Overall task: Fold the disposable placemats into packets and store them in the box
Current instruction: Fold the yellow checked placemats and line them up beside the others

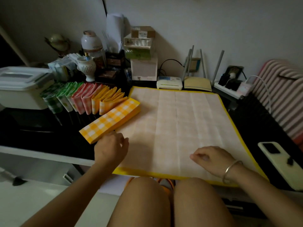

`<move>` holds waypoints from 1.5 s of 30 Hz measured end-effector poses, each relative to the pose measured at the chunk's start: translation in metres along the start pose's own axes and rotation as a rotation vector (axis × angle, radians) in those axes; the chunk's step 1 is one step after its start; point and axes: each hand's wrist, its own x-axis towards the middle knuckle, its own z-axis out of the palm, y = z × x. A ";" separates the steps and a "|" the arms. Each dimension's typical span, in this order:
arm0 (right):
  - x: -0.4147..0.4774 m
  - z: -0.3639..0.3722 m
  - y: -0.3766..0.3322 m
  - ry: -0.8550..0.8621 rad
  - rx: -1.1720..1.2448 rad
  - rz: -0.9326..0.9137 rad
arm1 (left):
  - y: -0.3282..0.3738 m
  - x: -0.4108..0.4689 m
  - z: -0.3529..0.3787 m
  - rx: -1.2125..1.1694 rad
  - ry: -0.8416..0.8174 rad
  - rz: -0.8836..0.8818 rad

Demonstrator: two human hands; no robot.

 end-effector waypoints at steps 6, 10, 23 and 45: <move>0.064 0.003 -0.078 -0.019 -0.009 -0.143 | -0.050 0.013 0.003 0.112 0.022 0.112; 0.091 0.023 -0.112 -0.118 -0.082 -0.180 | -0.069 0.033 0.010 0.261 -0.138 0.279; 0.095 0.044 -0.116 -0.233 -0.115 -0.192 | -0.055 0.052 0.021 0.595 -0.386 0.159; 0.041 0.017 -0.049 -0.225 -0.157 -0.173 | -0.022 0.033 0.012 0.173 -0.144 0.314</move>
